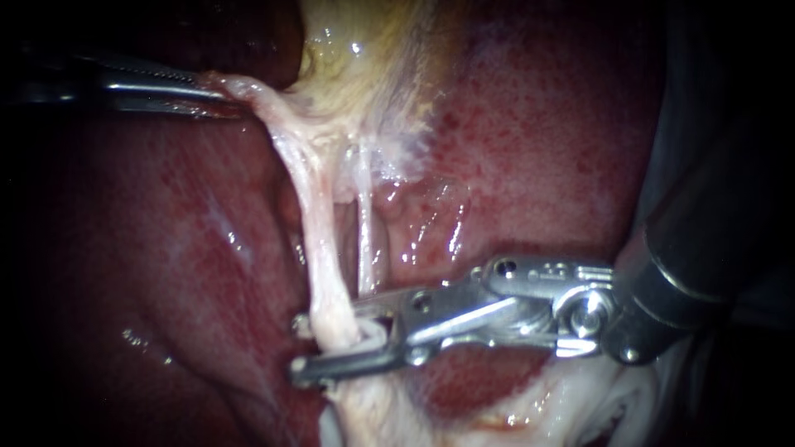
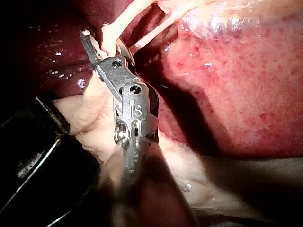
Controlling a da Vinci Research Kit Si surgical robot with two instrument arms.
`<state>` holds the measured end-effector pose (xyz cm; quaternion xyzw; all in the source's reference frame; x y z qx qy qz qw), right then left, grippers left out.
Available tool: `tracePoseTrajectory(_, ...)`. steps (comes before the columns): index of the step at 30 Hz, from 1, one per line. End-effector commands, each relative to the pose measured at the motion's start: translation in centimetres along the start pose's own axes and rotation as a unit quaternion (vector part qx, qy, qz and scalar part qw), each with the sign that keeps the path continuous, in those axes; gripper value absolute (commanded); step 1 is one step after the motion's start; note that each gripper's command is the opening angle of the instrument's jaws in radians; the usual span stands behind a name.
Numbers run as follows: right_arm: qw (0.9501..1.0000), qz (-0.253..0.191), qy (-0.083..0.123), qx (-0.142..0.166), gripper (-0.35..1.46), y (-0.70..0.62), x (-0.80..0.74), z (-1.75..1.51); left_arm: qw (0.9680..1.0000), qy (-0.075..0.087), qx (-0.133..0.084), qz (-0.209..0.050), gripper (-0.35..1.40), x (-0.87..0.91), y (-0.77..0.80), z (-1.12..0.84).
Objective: Clipping first clip left tube
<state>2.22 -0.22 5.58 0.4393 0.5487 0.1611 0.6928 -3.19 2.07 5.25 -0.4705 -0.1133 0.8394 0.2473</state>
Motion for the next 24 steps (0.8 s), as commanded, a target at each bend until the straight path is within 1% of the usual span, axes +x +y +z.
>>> tracePoseTrajectory(1,1.0000,0.004,-0.004,0.008,-0.34,0.00,0.00,0.00,1.0000,0.000,0.000,0.000,-0.35,0.00,0.00,0.00)
tracePoseTrajectory(3,0.9999,0.009,-0.006,0.012,-0.35,0.00,0.00,0.00,1.0000,0.000,0.000,0.000,-0.35,0.00,0.00,0.00)
tracePoseTrajectory(11,0.9996,0.026,-0.003,0.006,-0.35,0.00,-0.01,-0.01,1.0000,0.000,0.000,0.000,-0.35,0.00,0.00,0.00)
tracePoseTrajectory(16,0.9996,0.026,-0.003,0.006,-0.35,-0.01,0.00,-0.01,1.0000,0.000,0.000,0.000,-0.35,0.00,0.00,0.00)
tracePoseTrajectory(24,0.9995,0.032,-0.003,0.005,-0.35,0.02,-0.02,-0.01,1.0000,0.000,0.000,0.000,-0.35,0.00,-0.01,0.02)
